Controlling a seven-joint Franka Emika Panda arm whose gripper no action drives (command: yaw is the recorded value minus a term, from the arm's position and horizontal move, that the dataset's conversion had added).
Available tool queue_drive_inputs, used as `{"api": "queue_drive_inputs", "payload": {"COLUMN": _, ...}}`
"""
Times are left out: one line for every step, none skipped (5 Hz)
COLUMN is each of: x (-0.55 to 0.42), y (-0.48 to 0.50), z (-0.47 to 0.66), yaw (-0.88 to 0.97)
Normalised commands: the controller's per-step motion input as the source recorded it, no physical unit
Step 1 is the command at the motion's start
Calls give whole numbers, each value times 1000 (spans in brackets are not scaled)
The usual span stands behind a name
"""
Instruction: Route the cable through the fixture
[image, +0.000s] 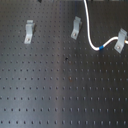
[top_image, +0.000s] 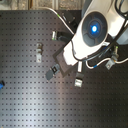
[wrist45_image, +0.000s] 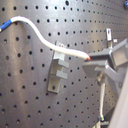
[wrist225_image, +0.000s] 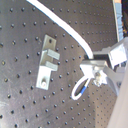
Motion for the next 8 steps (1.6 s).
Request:
{"api": "queue_drive_inputs", "payload": {"x": -110, "y": 53, "z": 331, "yaw": -29}}
{"api": "queue_drive_inputs", "payload": {"x": -288, "y": 319, "z": 562, "yaw": -206}}
{"api": "queue_drive_inputs", "payload": {"x": -181, "y": 264, "z": 544, "yaw": -186}}
{"api": "queue_drive_inputs", "payload": {"x": 107, "y": 260, "z": 634, "yaw": -543}}
{"api": "queue_drive_inputs", "payload": {"x": 81, "y": 75, "z": 579, "yaw": -540}}
{"api": "queue_drive_inputs", "payload": {"x": 7, "y": 6, "z": 456, "yaw": -557}}
{"api": "queue_drive_inputs", "payload": {"x": -244, "y": 135, "z": 129, "yaw": -111}}
{"api": "queue_drive_inputs", "payload": {"x": -275, "y": 124, "z": 313, "yaw": -134}}
